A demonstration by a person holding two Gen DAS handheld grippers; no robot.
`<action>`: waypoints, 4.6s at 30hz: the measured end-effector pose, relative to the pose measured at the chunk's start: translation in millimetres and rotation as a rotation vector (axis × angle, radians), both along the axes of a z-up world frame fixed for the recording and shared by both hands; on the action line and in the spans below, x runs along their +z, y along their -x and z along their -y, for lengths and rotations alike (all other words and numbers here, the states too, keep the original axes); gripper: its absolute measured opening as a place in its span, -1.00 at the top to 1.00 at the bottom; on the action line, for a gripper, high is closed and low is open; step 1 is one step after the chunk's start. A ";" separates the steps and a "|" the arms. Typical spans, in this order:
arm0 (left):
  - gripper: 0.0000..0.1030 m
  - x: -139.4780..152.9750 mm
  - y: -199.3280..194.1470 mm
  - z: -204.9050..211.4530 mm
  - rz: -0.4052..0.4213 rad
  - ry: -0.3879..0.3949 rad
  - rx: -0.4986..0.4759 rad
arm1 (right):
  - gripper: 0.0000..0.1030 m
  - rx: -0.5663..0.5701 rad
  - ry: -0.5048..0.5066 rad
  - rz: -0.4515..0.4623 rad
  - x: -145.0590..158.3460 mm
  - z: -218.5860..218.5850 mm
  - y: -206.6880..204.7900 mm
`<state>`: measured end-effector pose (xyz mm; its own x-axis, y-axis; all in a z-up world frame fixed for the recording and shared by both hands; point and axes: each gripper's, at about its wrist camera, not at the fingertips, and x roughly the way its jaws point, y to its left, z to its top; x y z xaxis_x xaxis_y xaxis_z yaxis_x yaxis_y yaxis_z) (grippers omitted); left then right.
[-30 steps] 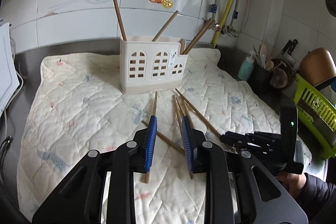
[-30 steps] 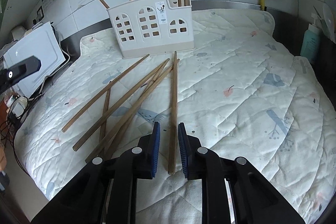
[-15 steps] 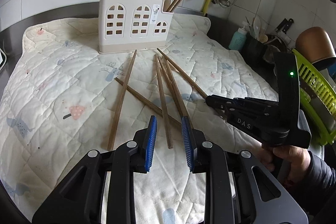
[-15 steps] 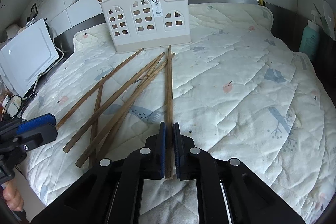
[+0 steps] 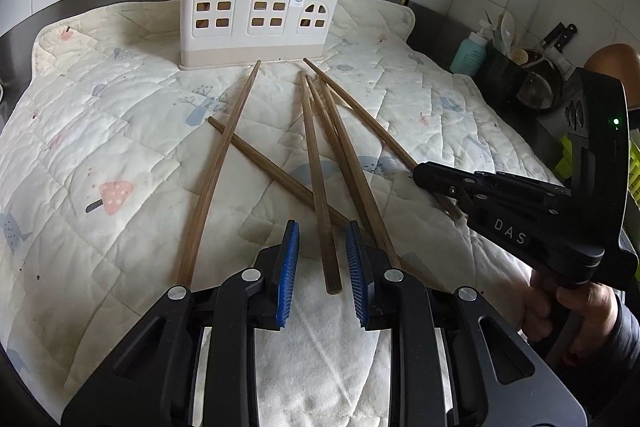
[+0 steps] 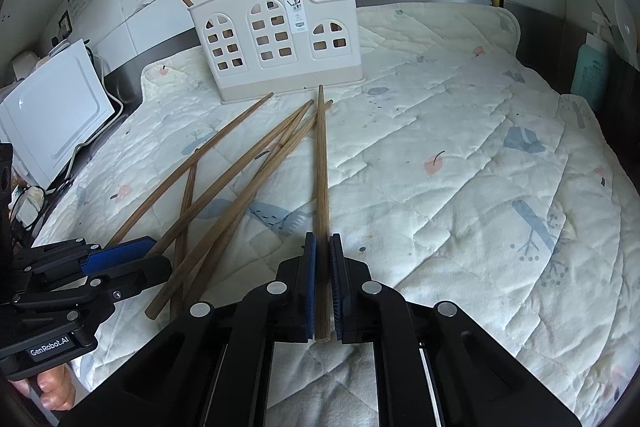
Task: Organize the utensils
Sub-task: 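Grasp a third chopstick with the left gripper while the right gripper grasps another, then lift the left gripper's chopstick toward the holder while the right gripper lifts its own, then open the left gripper over the holder while the right gripper releases its chopstick into it, then lower the right gripper onto a mat chopstick and close while the left gripper grasps another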
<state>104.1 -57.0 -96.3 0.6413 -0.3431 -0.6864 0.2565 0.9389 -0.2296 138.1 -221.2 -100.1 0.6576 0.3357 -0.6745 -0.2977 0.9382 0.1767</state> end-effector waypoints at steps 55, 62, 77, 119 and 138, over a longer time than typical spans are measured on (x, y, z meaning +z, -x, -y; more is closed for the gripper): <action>0.90 134.7 -16.7 -49.1 0.308 0.032 0.072 | 0.87 0.157 -0.018 0.362 219.7 5.0 -23.4; 0.91 163.6 -23.3 -55.4 0.351 0.026 0.067 | 0.87 0.146 0.089 0.434 271.0 -10.6 -49.6; 0.91 243.2 -42.6 -60.9 0.509 -0.009 0.075 | 0.87 0.121 0.197 0.241 228.5 -41.2 -140.4; 0.21 243.0 -150.7 -52.8 0.560 -0.081 0.196 | 0.69 0.112 0.043 0.168 105.7 -0.6 -20.9; -0.32 188.6 -25.5 -83.3 0.530 -0.072 0.230 | 0.69 -0.006 -0.179 -0.064 30.6 -28.6 29.0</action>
<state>129.7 26.3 92.3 0.9563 -0.1183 -0.2675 0.1065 0.9926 -0.0585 109.1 -192.6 -69.5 0.6181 0.4497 -0.6447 -0.2747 0.8920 0.3589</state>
